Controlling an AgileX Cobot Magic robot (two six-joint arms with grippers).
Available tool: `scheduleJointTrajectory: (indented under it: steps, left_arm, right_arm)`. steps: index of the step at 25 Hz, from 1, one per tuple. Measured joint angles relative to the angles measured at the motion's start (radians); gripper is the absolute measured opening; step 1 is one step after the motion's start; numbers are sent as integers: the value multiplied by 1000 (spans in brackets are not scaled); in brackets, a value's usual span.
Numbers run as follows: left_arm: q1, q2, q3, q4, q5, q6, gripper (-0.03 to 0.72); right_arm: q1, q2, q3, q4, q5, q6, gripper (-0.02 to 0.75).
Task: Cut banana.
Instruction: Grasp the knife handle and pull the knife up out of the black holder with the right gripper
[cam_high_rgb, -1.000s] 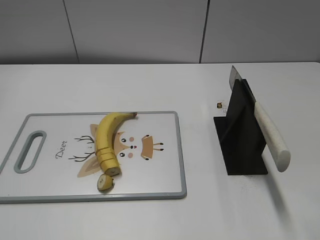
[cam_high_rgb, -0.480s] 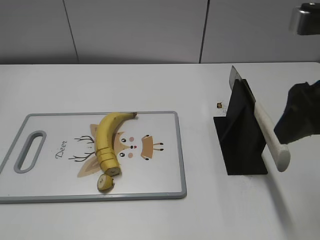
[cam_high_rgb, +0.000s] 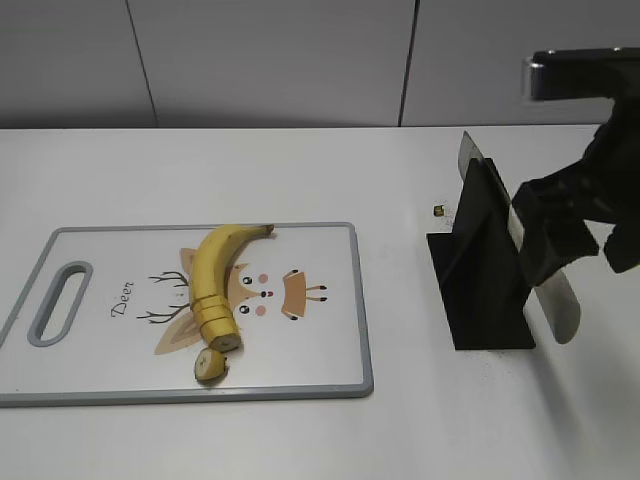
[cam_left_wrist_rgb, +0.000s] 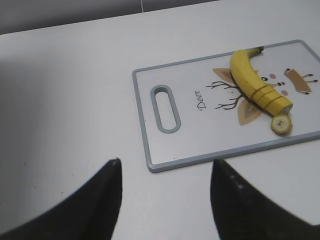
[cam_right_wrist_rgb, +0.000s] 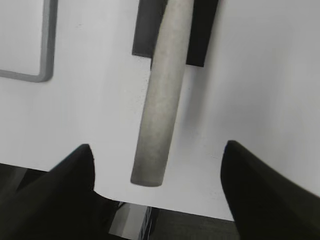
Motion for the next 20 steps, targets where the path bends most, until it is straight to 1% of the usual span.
scheduleJointTrajectory:
  steps: [5,15,17,19,20]
  left_arm:
    - [0,0,0,0,0,0,551]
    - [0,0,0,0,0,0,551]
    - [0,0,0,0,0,0,551]
    - [0,0,0,0,0,0,551]
    - [0,0,0,0,0,0,551]
  right_arm:
    - [0,83,0,-12,-9,16,575]
    - [0,210,0,-13,-44,24,464]
    - [0,215,0,-10,-45,33,398]
    - [0,216,0,-4,-45,35,299]
    - [0,216,0,1,-45,36,235]
